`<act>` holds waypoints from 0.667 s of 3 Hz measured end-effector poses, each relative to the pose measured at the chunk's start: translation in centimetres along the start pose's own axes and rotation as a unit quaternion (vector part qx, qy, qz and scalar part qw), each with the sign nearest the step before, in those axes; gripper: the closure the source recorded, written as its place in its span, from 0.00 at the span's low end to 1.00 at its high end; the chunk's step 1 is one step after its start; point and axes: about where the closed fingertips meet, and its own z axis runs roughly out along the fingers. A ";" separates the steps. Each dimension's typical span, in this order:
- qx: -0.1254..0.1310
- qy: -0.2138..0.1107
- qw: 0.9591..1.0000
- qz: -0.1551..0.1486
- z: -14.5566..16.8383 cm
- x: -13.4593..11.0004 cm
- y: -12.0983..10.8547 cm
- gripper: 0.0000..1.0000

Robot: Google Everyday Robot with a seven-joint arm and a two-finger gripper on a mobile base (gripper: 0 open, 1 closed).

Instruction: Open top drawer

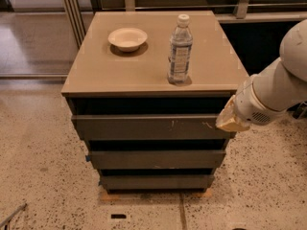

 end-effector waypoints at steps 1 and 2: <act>0.003 0.001 1.000 -0.002 -0.6 -0.2 0.0 0.87; 0.003 0.001 1.000 -0.002 -0.6 -0.2 0.0 0.69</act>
Offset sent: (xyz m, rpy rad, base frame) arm -0.0005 -0.0001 0.0051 -0.0028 -0.0064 0.0001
